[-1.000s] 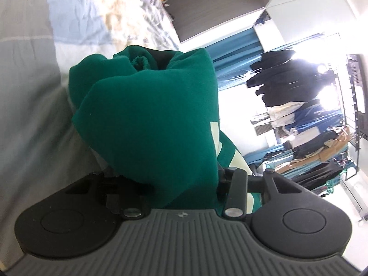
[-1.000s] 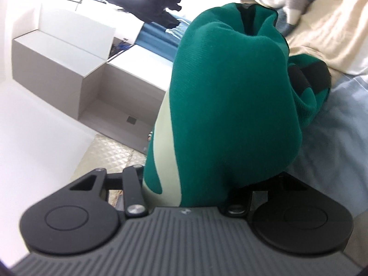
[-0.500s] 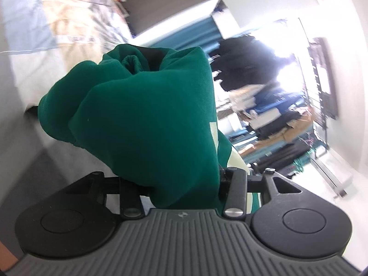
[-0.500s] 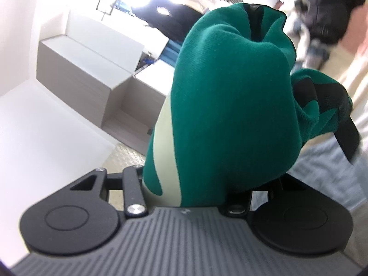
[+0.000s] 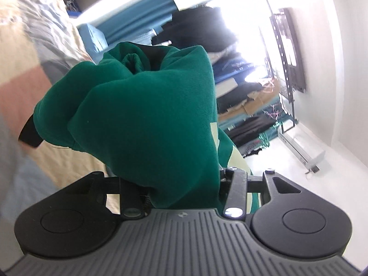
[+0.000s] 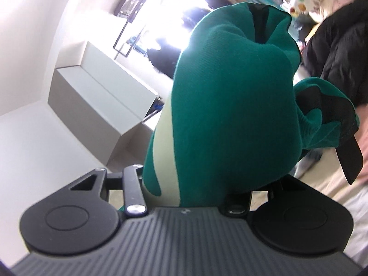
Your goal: Fold large clothes
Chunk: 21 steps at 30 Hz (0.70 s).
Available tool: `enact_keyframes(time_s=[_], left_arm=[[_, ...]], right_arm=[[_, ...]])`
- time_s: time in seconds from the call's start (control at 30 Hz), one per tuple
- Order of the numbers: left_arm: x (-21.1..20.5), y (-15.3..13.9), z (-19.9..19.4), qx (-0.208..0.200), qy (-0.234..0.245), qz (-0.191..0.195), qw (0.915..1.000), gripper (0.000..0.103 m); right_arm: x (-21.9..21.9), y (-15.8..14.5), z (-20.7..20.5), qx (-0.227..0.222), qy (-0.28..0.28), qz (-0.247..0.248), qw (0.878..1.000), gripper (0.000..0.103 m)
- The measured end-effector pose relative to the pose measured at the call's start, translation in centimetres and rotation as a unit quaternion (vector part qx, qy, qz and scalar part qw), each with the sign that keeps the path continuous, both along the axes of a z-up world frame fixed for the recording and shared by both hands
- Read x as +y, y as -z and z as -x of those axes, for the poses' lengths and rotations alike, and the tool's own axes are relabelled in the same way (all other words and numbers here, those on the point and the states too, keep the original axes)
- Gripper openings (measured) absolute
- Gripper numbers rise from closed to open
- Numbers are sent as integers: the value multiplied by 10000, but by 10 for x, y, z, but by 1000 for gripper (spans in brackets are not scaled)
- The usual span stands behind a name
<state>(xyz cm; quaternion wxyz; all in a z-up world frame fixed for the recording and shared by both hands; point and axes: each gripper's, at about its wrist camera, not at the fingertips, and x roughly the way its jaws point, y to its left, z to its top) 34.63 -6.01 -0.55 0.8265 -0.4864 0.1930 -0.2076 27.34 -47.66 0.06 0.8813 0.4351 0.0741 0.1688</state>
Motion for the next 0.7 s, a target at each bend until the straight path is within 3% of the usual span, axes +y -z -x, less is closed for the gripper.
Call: enact_keyframes(time_s=[0.13,0.27,0.57,0.7], left_arm=[[-46,-4,-39,67,230,-75,9997,50],[-88,7,-79,94,449,-170,9988,50],[-160,95,-161,404,872,-495,9941,50],[-173,155,-185,546,995,-279,9931,50]], right_arm=[[-39,-3,-18,38,195,68,9998,54],[-74,15,-39,60,356,88,9993,54],[-132,98,-89,474,626,-17,9969,54],[-142,146,-101,602,655,-110,9960,54]])
